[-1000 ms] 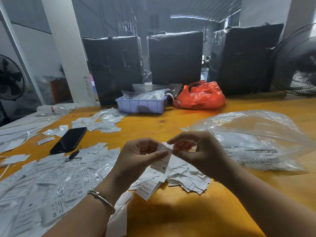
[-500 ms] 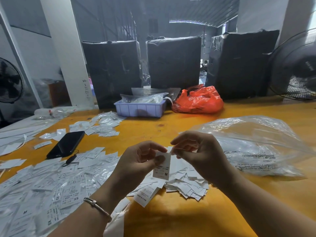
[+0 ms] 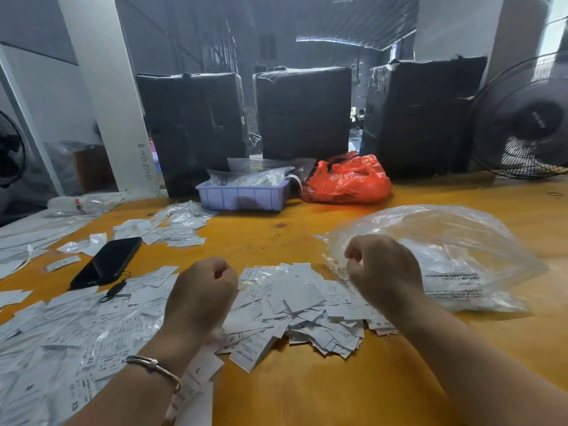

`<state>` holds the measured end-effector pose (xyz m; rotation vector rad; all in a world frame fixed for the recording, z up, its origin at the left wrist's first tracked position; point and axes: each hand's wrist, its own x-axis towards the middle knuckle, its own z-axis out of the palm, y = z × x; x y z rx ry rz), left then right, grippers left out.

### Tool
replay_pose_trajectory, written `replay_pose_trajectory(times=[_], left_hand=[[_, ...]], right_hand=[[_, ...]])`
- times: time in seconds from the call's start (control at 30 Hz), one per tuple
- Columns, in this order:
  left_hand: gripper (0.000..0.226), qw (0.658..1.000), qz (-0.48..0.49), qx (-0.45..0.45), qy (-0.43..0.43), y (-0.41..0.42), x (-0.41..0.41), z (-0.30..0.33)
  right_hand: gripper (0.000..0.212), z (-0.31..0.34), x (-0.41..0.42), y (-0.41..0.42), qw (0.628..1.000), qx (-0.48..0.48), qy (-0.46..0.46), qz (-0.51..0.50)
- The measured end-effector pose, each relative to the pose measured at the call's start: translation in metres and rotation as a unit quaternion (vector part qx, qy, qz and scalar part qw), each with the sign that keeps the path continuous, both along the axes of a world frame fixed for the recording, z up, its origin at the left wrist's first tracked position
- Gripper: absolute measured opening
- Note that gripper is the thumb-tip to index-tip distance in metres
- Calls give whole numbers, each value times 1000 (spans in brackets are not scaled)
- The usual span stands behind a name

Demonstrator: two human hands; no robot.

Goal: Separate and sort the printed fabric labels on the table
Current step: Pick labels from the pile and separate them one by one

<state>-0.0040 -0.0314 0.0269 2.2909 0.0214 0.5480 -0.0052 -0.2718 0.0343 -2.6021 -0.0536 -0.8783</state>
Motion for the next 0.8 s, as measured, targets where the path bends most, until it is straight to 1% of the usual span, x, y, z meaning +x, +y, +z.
replay_pose_trajectory(times=[0.1,0.2,0.3,0.43,0.53,0.63,0.73,0.8], left_hand=[[23,995,54,68,38,9,2,0],[20,986,88,120,68,11,4,-1],[17,979,110,140,102,10,5,-1],[19,974,109,171,104,10,4,-5],[20,971,110,184,105,9,3,-5],[20,971,99,195,92,6,4,-7],[18,972,73,210,73,3,5,-9],[17,976,45,205,59,1,5,-10]], right_hand=[[29,-3,10,-14,995,-37,40,-87],[34,-6,15,-24,985,-51,91,-138],[35,-9,20,-29,972,-76,145,-168],[28,-14,23,-33,959,-99,200,-177],[22,-14,25,-37,962,-90,185,-177],[24,-14,26,-40,967,-73,164,-182],[23,-15,26,-42,968,-69,154,-184],[23,-15,26,-43,966,-72,154,-194]])
